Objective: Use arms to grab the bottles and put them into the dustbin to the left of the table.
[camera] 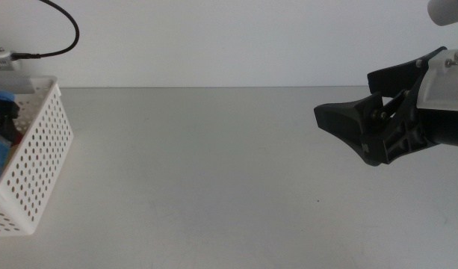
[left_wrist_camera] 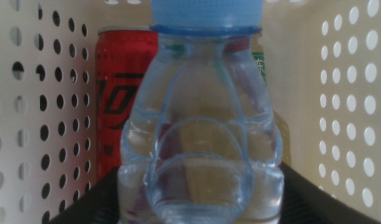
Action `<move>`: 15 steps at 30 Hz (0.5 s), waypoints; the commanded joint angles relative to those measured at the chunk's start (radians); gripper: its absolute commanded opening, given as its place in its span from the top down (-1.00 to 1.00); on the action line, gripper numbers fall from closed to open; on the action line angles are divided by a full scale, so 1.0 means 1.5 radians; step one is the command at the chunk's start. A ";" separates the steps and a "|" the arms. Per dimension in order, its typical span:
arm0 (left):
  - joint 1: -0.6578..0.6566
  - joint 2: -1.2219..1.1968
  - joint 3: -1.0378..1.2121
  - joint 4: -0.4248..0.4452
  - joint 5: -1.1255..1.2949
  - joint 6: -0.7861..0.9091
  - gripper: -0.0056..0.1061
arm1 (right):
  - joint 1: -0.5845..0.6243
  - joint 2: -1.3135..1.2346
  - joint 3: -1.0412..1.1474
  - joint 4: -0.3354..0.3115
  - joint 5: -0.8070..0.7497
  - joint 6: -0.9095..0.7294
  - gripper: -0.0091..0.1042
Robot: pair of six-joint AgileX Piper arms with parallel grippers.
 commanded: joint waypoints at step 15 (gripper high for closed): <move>-0.047 -0.113 -0.024 -0.005 -0.018 -0.032 -0.78 | 0.000 -0.008 -0.024 -0.005 -0.042 -0.005 -0.53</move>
